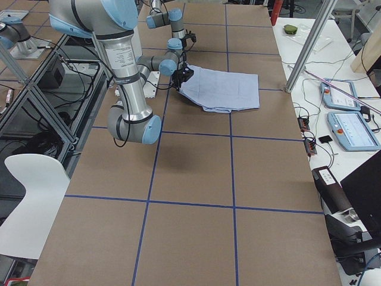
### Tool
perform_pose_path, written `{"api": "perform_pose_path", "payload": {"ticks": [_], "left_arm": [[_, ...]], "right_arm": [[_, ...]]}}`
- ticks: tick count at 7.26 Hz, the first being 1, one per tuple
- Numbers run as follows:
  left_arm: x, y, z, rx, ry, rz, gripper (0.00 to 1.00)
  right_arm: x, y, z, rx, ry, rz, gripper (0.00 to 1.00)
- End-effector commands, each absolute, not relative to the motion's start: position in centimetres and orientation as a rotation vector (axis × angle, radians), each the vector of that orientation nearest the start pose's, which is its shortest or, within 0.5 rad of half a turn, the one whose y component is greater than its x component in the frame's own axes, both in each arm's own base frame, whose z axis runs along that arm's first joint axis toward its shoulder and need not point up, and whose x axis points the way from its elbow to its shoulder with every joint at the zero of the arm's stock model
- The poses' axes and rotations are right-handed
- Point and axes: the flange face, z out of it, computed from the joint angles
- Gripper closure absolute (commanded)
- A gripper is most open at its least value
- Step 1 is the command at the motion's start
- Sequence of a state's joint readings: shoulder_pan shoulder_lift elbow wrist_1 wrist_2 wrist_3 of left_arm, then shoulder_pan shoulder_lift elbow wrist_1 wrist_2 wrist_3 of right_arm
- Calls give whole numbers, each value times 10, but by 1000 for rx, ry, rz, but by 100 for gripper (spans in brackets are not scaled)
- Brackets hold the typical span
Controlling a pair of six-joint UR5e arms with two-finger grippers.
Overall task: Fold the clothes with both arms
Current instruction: 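Lift the near edge with both grippers and pull it toward the robot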
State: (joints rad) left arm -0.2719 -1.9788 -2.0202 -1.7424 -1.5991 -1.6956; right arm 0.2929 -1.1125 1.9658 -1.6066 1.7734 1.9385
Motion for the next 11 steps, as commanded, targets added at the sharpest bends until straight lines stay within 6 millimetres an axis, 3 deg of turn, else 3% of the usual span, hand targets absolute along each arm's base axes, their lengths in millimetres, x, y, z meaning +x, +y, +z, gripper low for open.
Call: {"api": "perform_pose_path", "payload": {"ticks": [1,2,5,6,7,8,10,11], "left_arm": [[479,-261,196,30,1045,-329,100],[469,-249,188,-18,1036,-305,100],[458,-178,172,-159,965,-231,100],[445,-158,164,-191,955,-195,100],[435,-149,161,-199,941,-180,100],[430,-149,157,-200,953,-179,100],[428,-157,153,-200,964,-182,100],[424,-173,147,-178,985,-208,100]], "right_arm": [[-504,-268,219,-235,-880,517,100],[-494,-250,206,-247,-916,485,100],[-450,-204,185,-388,-970,364,100],[-445,-193,181,-438,-971,325,100],[-445,-188,181,-475,-960,305,100],[-449,-188,184,-479,-950,305,100],[-444,-222,190,-445,-948,372,100],[-436,-239,188,-425,-961,402,100]]}}
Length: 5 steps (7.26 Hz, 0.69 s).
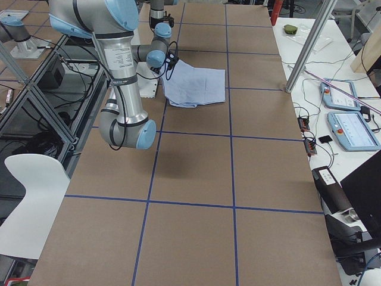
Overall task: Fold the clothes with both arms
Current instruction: 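Lift the near edge with both grippers and pull it toward the robot, then carry the near edge with both grippers over the shirt toward its far end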
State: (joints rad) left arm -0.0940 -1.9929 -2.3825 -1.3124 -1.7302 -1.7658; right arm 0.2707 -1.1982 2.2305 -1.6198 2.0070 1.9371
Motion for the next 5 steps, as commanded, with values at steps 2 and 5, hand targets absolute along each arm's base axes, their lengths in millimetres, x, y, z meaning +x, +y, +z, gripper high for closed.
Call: {"api": "perform_pose_path", "payload": {"ticks": [2,5], "left_arm": [[406,-219,143,-80,1006,-226,100],[421,-294,161,15,1008,-254,100]], "right_arm": [[-437,-279,186,-368,-977,425,100],[-431,-339,184,-305,-980,460,100]]}}
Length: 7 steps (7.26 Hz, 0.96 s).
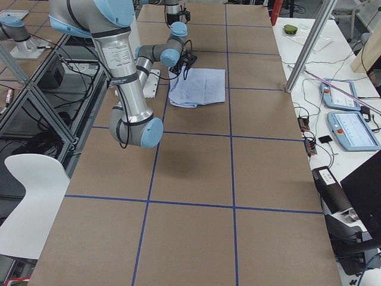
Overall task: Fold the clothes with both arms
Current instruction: 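Carry the near edge with both grippers over the shirt toward its far end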
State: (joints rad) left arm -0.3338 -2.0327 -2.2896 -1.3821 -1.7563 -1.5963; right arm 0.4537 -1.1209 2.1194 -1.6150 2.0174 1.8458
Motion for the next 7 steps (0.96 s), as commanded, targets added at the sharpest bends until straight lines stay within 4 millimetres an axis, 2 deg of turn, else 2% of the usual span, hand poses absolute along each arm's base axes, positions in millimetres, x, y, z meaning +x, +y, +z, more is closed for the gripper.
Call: {"api": "perform_pose_path", "payload": {"ticks": [1,3,5,7], "left_arm": [[434,-314,170,33,1024,-276,100],[445,-343,182,64,1031,-296,100],[442,-369,184,107,1024,-299,100],[455,-387,200,120,1035,-311,100]], "right_arm": [[-431,-360,189,-290,-971,479,100],[-456,-404,190,-245,-940,462,100],[-463,-430,187,-210,-930,441,100],[-477,-454,189,-197,-901,437,100]]}}
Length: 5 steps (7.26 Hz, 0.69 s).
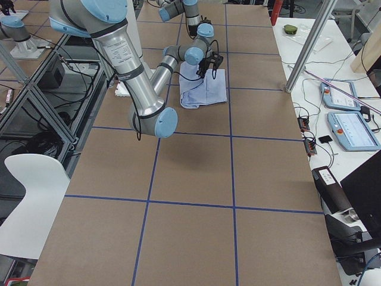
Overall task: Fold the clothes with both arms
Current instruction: 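Carry the near edge with both grippers over the shirt toward its far end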
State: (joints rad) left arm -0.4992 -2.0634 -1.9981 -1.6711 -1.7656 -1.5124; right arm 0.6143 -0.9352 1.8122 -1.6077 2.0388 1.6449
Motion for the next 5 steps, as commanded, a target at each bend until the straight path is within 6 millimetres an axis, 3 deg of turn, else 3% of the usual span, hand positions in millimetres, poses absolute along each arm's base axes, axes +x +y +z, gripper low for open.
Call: {"api": "perform_pose_path", "payload": {"ticks": [1,3,5], "left_arm": [[458,-399,207,129,1038,-322,100],[459,-417,217,144,1034,-332,100],[464,-431,231,164,1021,-319,100]], "right_arm": [[-489,-467,193,-188,-879,416,100],[-520,-495,204,-168,-909,410,100],[-533,-508,210,-160,-916,409,100]]}}
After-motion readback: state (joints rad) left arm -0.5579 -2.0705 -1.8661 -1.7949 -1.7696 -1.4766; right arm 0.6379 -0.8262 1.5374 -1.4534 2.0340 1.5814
